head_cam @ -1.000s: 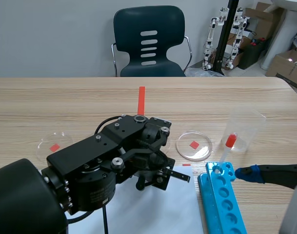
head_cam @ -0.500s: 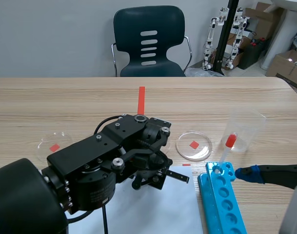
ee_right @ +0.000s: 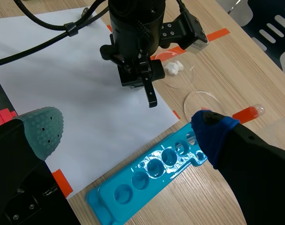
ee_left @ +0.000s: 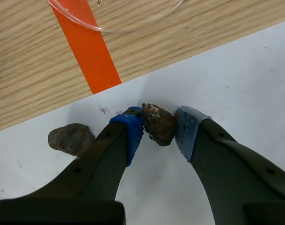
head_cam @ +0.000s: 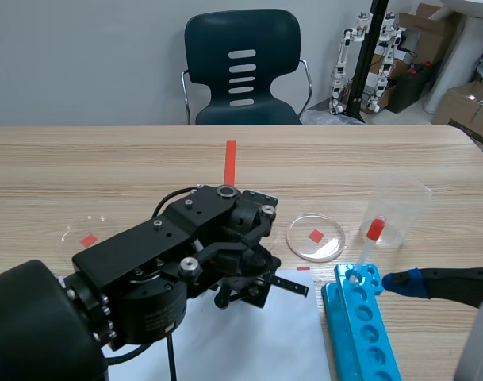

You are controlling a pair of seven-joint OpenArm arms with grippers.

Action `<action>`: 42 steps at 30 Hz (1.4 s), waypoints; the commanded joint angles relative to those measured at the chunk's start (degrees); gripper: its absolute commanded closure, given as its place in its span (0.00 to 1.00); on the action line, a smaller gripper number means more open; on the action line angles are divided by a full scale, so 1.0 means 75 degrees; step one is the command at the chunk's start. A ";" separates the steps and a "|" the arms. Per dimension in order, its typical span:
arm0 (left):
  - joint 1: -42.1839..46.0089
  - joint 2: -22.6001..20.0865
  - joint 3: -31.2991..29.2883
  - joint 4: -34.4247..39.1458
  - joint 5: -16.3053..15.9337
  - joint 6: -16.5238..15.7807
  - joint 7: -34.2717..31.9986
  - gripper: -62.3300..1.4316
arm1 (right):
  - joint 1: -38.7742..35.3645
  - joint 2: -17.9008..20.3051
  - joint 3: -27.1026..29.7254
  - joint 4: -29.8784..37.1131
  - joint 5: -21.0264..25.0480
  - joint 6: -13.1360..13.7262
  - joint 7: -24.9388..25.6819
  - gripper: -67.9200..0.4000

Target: Pick up the right mineral with the left hand

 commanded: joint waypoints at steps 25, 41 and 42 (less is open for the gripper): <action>0.2996 -0.3308 -0.2066 0.5467 -0.1084 -0.1262 -0.3005 0.77 | 0.0006 -0.0003 0.0026 0.0204 0.0076 -0.0038 0.0114 0.16; 0.7968 -0.5496 -0.5263 0.7825 -0.1437 -0.2833 -0.7131 0.77 | 0.0006 -0.0003 0.0026 0.0204 0.0076 -0.0038 0.0114 0.16; 0.8239 -0.5572 -0.5400 0.7883 -0.1437 -0.2833 -0.7338 0.77 | 0.0006 -0.0003 0.0026 0.0204 0.0076 -0.0038 0.0114 0.16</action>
